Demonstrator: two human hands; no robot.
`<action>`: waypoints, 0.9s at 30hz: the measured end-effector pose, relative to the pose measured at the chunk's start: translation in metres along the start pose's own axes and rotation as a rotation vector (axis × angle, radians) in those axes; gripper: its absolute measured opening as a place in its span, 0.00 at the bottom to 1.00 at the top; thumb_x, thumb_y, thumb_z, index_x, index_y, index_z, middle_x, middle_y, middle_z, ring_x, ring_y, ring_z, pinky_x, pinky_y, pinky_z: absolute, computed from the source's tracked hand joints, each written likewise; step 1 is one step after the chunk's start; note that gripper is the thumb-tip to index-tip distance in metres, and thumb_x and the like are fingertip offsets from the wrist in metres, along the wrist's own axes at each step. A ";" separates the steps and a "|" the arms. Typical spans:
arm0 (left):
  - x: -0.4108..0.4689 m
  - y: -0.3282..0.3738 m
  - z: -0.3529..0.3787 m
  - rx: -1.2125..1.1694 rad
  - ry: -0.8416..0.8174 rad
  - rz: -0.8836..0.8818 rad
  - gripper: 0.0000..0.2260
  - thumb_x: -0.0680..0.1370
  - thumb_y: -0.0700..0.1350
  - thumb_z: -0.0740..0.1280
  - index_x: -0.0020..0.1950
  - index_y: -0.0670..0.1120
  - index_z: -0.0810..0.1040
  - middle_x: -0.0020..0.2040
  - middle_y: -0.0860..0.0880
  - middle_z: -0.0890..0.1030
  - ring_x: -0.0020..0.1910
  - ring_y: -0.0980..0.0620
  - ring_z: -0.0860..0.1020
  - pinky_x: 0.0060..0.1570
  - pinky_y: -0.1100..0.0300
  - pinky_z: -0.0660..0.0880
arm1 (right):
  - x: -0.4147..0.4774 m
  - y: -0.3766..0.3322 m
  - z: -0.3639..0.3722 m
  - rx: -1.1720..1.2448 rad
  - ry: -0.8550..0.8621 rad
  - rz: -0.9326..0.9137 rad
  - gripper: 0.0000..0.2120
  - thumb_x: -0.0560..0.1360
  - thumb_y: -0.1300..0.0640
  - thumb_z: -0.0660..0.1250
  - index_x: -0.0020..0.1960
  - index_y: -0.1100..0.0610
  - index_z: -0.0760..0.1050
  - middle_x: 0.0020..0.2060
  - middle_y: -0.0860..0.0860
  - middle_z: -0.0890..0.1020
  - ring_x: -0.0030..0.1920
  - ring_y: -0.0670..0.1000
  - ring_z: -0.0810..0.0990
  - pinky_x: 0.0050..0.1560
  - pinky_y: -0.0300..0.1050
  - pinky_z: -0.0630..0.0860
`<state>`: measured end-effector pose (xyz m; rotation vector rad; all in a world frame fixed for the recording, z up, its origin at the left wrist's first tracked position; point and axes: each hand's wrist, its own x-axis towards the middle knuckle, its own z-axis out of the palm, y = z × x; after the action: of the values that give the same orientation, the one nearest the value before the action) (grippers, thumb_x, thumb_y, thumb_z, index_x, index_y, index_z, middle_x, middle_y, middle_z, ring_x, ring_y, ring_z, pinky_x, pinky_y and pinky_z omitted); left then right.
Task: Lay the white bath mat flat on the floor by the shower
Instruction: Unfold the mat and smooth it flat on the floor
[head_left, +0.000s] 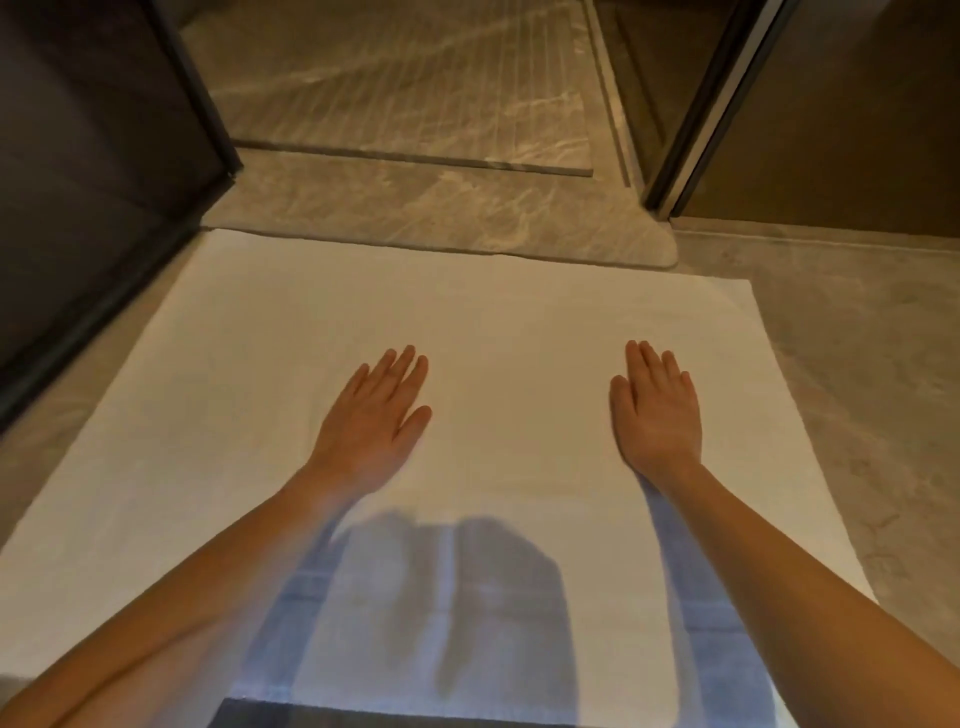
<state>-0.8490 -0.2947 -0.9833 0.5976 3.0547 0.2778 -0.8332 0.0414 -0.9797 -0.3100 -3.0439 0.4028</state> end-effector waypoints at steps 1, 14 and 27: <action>-0.015 -0.029 -0.006 0.008 -0.006 -0.077 0.29 0.80 0.59 0.41 0.80 0.50 0.46 0.79 0.53 0.45 0.77 0.56 0.42 0.74 0.57 0.40 | 0.000 0.000 0.000 -0.002 -0.002 -0.001 0.26 0.83 0.47 0.45 0.79 0.54 0.52 0.79 0.51 0.56 0.79 0.54 0.50 0.77 0.52 0.47; -0.068 0.033 -0.010 0.031 -0.031 0.124 0.28 0.80 0.50 0.45 0.78 0.42 0.54 0.79 0.45 0.56 0.78 0.49 0.49 0.75 0.54 0.38 | -0.080 -0.181 0.020 0.123 -0.104 -0.205 0.25 0.83 0.52 0.47 0.79 0.56 0.53 0.79 0.52 0.55 0.79 0.54 0.49 0.77 0.51 0.45; -0.171 -0.145 -0.037 -0.022 0.006 -0.485 0.26 0.82 0.56 0.40 0.80 0.48 0.44 0.80 0.51 0.44 0.77 0.56 0.41 0.76 0.55 0.41 | -0.101 -0.165 0.039 -0.040 -0.160 -0.239 0.28 0.82 0.46 0.40 0.80 0.53 0.44 0.79 0.49 0.48 0.79 0.51 0.43 0.78 0.51 0.43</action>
<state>-0.7468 -0.4971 -0.9758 -0.1528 3.0670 0.2945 -0.7691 -0.1456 -0.9765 0.0891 -3.1946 0.3672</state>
